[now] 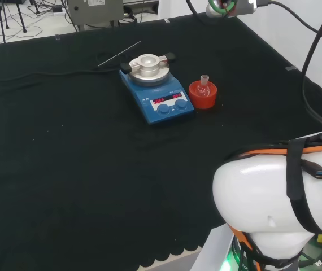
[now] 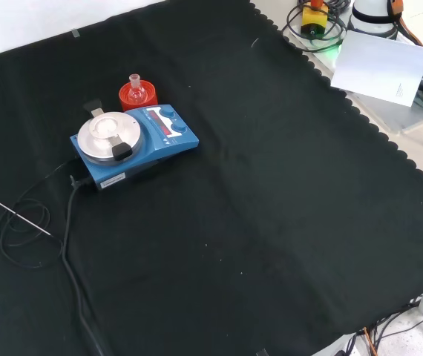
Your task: Pick up the round-bottom flask.
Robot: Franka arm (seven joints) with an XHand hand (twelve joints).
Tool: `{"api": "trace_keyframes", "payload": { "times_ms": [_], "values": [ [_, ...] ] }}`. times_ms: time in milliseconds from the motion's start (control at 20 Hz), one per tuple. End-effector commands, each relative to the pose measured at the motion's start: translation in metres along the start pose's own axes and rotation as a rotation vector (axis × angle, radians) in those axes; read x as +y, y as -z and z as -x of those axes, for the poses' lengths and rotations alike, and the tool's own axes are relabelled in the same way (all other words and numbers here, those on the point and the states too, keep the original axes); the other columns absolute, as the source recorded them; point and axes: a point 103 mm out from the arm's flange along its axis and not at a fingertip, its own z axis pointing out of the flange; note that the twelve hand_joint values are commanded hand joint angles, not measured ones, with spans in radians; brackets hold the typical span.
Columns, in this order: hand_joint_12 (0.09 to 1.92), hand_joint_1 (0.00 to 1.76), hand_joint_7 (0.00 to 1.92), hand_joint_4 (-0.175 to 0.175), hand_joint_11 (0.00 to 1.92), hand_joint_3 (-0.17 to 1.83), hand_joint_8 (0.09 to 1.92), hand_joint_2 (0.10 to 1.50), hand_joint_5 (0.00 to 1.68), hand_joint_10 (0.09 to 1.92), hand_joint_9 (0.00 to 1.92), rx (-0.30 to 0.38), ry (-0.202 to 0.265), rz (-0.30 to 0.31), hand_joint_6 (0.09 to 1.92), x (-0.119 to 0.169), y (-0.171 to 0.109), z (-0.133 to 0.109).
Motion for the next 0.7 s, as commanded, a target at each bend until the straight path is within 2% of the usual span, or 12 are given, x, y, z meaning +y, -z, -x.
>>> {"api": "trace_keyframes", "payload": {
  "times_ms": [50, 150, 250, 500, 700],
  "values": [
    [0.99, 0.30, 0.05, -0.011, 0.00, 0.55, 0.50, 1.06, 0.23, 0.67, 0.12, -0.010, -0.001, 0.010, 0.42, 0.000, 0.000, 0.000],
    [0.92, 0.15, 0.02, 0.000, 0.00, 0.37, 0.45, 1.22, 0.23, 0.66, 0.08, -0.004, -0.003, 0.006, 0.22, 0.000, 0.000, 0.001],
    [0.90, 0.11, 0.02, 0.002, 0.00, 0.28, 0.43, 1.29, 0.26, 0.65, 0.07, 0.005, -0.004, 0.000, 0.12, 0.002, -0.002, 0.006],
    [0.90, 0.10, 0.02, 0.003, 0.00, 0.24, 0.43, 1.31, 0.27, 0.65, 0.07, 0.004, -0.015, -0.005, 0.09, 0.003, -0.004, 0.004],
    [0.89, 0.10, 0.03, 0.002, 0.00, 0.24, 0.43, 1.31, 0.28, 0.65, 0.07, 0.021, -0.039, -0.019, 0.09, 0.015, -0.016, 0.026]
  ]
}}
